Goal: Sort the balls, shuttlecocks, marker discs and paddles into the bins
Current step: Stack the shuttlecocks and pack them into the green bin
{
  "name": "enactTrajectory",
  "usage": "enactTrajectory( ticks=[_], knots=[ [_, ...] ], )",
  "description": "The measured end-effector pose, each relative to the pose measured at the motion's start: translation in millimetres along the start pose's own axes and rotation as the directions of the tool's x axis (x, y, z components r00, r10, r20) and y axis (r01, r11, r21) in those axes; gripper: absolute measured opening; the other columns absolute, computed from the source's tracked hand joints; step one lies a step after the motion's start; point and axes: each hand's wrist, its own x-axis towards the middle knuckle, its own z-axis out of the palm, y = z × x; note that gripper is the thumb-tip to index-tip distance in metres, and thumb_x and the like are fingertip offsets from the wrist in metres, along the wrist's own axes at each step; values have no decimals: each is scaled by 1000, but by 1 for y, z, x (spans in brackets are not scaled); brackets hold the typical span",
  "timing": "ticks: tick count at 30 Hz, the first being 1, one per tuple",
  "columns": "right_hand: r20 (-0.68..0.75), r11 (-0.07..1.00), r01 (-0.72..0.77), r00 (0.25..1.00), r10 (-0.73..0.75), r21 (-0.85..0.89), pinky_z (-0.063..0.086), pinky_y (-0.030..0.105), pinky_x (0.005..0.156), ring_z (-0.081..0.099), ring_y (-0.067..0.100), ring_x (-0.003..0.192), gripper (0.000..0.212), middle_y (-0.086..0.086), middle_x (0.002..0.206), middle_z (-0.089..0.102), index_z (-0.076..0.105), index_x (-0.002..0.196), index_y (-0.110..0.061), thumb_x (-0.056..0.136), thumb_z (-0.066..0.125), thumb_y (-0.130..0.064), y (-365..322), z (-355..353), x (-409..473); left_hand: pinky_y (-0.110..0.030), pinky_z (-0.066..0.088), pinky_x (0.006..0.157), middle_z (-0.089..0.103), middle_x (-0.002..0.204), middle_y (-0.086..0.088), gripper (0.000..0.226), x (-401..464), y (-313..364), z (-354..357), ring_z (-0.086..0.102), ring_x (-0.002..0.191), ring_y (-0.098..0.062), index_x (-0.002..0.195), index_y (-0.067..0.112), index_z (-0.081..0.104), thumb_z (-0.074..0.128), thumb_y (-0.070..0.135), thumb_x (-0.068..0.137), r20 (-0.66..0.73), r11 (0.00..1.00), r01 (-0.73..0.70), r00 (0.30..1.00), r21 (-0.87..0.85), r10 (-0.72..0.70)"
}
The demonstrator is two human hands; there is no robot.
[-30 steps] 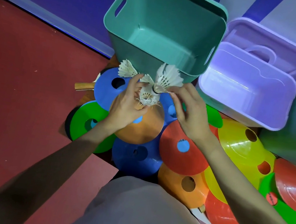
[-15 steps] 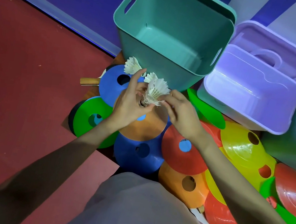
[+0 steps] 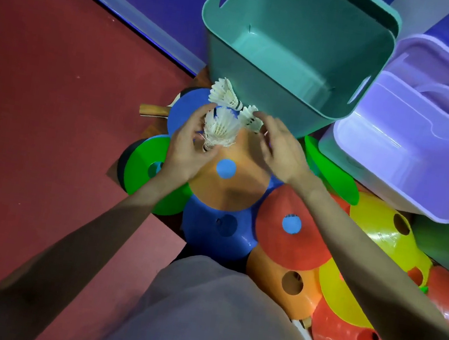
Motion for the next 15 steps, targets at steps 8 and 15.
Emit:
enactTrajectory(
  ticks=[8, 15],
  knots=[
    [313, 954, -107, 929, 196, -281, 45, 43, 88, 53, 39, 111, 53, 19, 121, 48, 40, 142, -24, 89, 46, -16, 14, 10, 53, -28, 51, 86, 63, 122, -2, 68, 5, -7, -1, 61, 104, -16, 135, 18, 47, 74, 13, 72, -12, 999, -21, 1000, 35, 22],
    [106, 927, -34, 991, 79, -374, 47, 42, 68, 59, 41, 87, 18, 18, 97, 59, 54, 100, -5, 83, 48, -3, 15, 12, 49, -27, 51, 83, 62, 123, -4, 69, 4, -12, -2, 61, 105, -17, 136, 13, 48, 75, 6, 73, -34, 998, -53, 998, 43, 54]
  ],
)
